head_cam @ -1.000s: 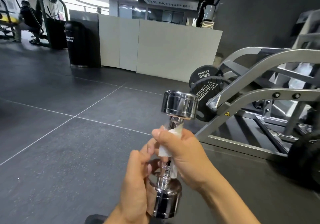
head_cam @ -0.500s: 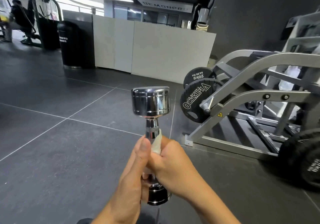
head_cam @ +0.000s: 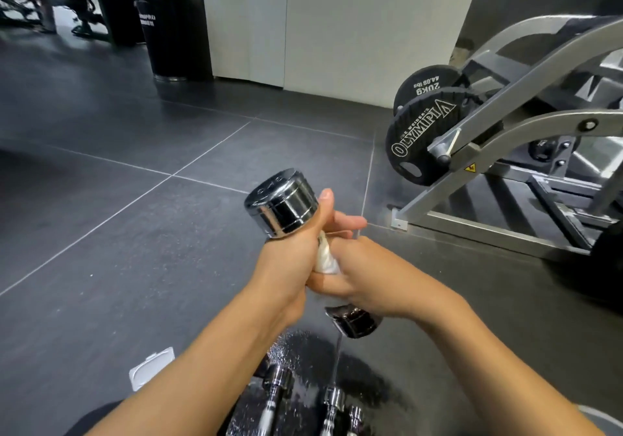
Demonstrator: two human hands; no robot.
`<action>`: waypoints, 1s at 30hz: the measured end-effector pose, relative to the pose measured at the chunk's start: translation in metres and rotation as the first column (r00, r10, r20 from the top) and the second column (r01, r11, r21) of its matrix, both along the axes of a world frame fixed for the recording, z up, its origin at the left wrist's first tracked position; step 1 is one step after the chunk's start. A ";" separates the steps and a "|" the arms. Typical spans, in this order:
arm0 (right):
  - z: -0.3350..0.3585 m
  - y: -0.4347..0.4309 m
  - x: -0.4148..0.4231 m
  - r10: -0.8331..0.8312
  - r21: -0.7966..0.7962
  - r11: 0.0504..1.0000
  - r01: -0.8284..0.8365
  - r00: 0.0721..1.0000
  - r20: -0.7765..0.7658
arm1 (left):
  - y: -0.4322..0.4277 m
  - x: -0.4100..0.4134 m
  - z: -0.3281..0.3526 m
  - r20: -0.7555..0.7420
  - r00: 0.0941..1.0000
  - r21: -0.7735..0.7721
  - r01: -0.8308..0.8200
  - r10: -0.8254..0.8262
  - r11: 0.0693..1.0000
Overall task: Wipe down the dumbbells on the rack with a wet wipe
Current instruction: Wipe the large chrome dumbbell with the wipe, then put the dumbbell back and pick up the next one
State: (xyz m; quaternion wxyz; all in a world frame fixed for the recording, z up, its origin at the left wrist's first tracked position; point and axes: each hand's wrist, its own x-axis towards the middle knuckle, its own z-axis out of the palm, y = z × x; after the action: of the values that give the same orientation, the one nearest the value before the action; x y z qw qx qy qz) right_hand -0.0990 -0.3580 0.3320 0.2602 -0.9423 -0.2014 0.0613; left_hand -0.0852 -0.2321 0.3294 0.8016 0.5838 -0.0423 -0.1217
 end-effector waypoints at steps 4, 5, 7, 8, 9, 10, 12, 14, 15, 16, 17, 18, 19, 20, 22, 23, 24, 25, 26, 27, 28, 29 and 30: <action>-0.009 -0.013 -0.001 0.057 -0.062 0.996 -0.062 0.994 -0.090 | 0.001 0.001 -0.011 -0.001 1.000 -0.015 0.009 -0.009 1.000; -0.012 -0.017 -0.002 0.063 -0.088 0.994 -0.072 0.992 -0.108 | 0.003 0.003 -0.014 0.001 1.000 -0.008 0.008 -0.008 1.000; -0.015 -0.027 -0.003 0.046 -0.116 0.991 -0.062 0.990 -0.132 | 0.008 0.007 -0.019 0.038 0.999 0.028 -0.009 0.008 1.000; -0.017 -0.032 -0.005 0.045 -0.125 0.990 -0.061 0.990 -0.133 | 0.009 0.009 -0.021 0.056 0.998 0.047 -0.026 0.023 0.999; -0.016 -0.036 -0.007 0.055 -0.137 0.988 -0.075 0.988 -0.142 | 0.010 0.012 -0.024 0.077 0.996 0.065 -0.044 0.039 0.997; -0.015 -0.039 -0.011 0.067 -0.148 0.985 -0.091 0.985 -0.162 | 0.011 0.014 -0.026 0.092 0.995 0.088 -0.053 0.045 0.995; -0.015 -0.043 -0.017 0.075 -0.189 0.975 -0.114 0.977 -0.198 | 0.011 0.017 -0.031 0.059 0.998 0.105 -0.032 0.026 0.994; -0.013 -0.046 -0.023 0.052 -0.250 0.963 -0.101 0.979 -0.197 | 0.011 0.021 -0.041 -0.028 1.000 0.092 0.001 0.002 0.996; -0.012 -0.049 -0.024 0.013 -0.285 0.956 -0.067 0.982 -0.187 | 0.010 0.023 -0.050 -0.075 0.997 0.095 0.019 -0.011 0.995; -0.012 -0.053 -0.026 -0.021 -0.316 0.948 -0.038 0.983 -0.181 | 0.010 0.024 -0.061 -0.130 0.991 0.112 0.037 -0.022 0.993; -0.014 -0.058 -0.027 -0.050 -0.346 0.938 -0.014 0.983 -0.177 | 0.009 0.027 -0.073 -0.187 0.982 0.135 0.059 -0.033 0.989; -0.015 -0.063 -0.029 -0.074 -0.373 0.928 0.001 0.981 -0.181 | 0.007 0.028 -0.088 -0.247 0.968 0.166 0.087 -0.044 0.982; -0.017 -0.067 -0.031 -0.089 -0.391 0.920 0.006 0.977 -0.194 | 0.006 0.029 -0.106 -0.313 0.948 0.200 0.117 -0.049 0.973; -0.018 -0.070 -0.033 -0.091 -0.399 0.917 0.000 0.973 -0.210 | 0.004 0.029 -0.126 -0.374 0.926 0.237 0.144 -0.047 0.961; -0.020 -0.074 -0.039 -0.080 -0.405 0.914 -0.028 0.966 -0.247 | 0.000 0.025 -0.169 -0.459 0.888 0.337 0.184 -0.009 0.923; -0.021 -0.075 -0.042 -0.075 -0.416 0.908 -0.046 0.960 -0.270 | -0.001 0.021 -0.191 -0.482 0.876 0.398 0.198 0.020 0.896; -0.022 -0.076 -0.044 -0.071 -0.426 0.902 -0.062 0.955 -0.288 | -0.005 0.018 -0.213 -0.501 0.864 0.452 0.212 0.050 0.867; -0.024 -0.078 -0.046 -0.071 -0.435 0.897 -0.073 0.950 -0.305 | -0.008 0.014 -0.239 -0.525 0.848 0.487 0.227 0.075 0.844; -0.027 -0.080 -0.048 -0.071 -0.445 0.892 -0.084 0.945 -0.319 | -0.010 0.009 -0.261 -0.559 0.824 0.511 0.254 0.093 0.821; -0.029 -0.083 -0.050 -0.071 -0.451 0.888 -0.091 0.941 -0.330 | -0.011 0.004 -0.283 -0.587 0.803 0.533 0.292 0.098 0.794; -0.032 -0.085 -0.052 -0.071 -0.453 0.886 -0.097 0.938 -0.339 | -0.013 0.000 -0.303 -0.610 0.787 0.548 0.335 0.092 0.767; -0.034 -0.087 -0.054 -0.065 -0.454 0.884 -0.108 0.935 -0.349 | -0.013 -0.004 -0.323 -0.626 0.775 0.562 0.372 0.086 0.739; -0.038 -0.089 -0.055 -0.056 -0.459 0.880 -0.124 0.931 -0.360 | -0.014 -0.007 -0.336 -0.639 0.765 0.575 0.405 0.081 0.711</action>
State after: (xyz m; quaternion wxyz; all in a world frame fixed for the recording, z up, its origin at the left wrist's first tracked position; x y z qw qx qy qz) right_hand -0.1542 -0.4470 0.2944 0.0535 -0.9457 -0.1454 0.2859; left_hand -0.0924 -0.2465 -0.0070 0.4801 0.7559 0.2176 -0.3884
